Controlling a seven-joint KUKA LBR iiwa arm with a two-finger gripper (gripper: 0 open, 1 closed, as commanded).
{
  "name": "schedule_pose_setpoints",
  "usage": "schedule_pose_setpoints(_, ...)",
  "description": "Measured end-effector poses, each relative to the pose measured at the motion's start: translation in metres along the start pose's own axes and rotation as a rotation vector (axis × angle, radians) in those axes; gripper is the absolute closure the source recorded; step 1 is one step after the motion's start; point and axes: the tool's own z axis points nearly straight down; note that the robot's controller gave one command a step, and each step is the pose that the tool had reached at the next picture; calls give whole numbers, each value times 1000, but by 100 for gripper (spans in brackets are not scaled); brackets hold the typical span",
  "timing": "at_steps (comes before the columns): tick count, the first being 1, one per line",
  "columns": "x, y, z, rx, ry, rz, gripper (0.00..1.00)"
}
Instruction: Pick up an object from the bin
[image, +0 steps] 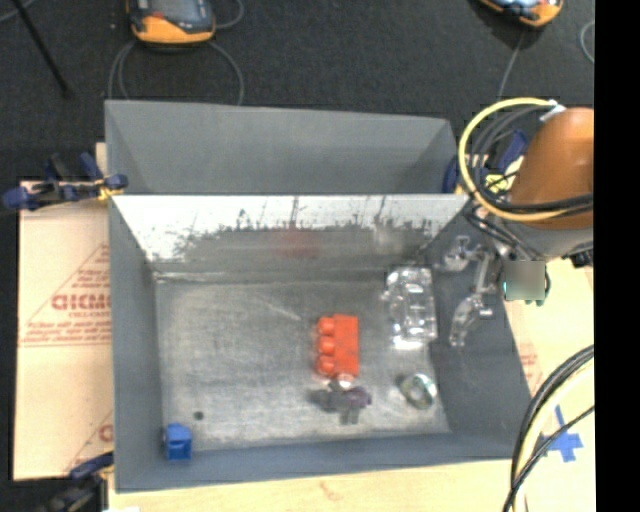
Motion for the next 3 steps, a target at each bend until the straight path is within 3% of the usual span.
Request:
schedule_pose_setpoints(1,-13,126,112,3,-12,-220,0)
schedule_pose_setpoints(2,20,207,82,-2,-7,-593,0)
schedule_pose_setpoints(3,12,173,83,3,-9,-984,0)
